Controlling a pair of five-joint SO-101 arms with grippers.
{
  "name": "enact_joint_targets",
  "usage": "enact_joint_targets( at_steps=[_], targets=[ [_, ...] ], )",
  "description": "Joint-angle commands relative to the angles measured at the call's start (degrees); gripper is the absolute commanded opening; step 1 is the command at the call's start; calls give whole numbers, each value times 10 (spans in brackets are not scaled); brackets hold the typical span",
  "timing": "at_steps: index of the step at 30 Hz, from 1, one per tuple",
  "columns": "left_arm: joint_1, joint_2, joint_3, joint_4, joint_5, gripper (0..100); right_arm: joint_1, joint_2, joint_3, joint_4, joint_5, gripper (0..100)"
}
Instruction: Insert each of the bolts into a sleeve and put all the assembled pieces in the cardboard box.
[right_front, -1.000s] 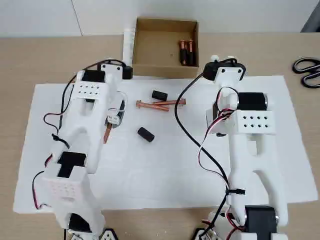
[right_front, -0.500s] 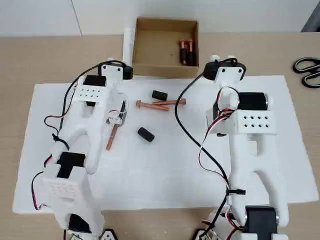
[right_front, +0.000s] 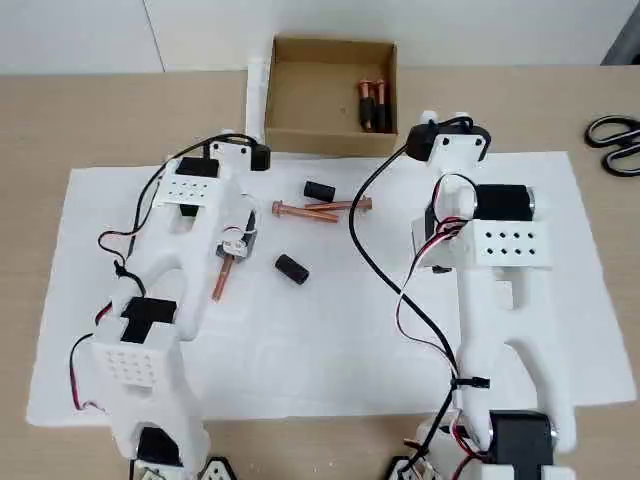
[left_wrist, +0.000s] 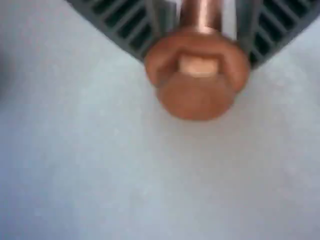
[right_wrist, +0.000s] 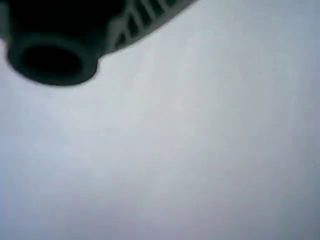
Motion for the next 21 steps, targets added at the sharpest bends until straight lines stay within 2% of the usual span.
enact_joint_targets(
  at_steps=[1,4,12,21],
  targets=[
    [-2,10,-3,-21,-2,8,0,-28,-6,0,2,4],
    [2,4,-6,-17,-2,5,0,-28,-6,0,2,4],
    [7,-121,-95,90,-4,5,-14,-41,-9,5,4,5],
    [7,-236,-112,176,-35,5,-50,-241,-8,39,3,4]
  ],
)
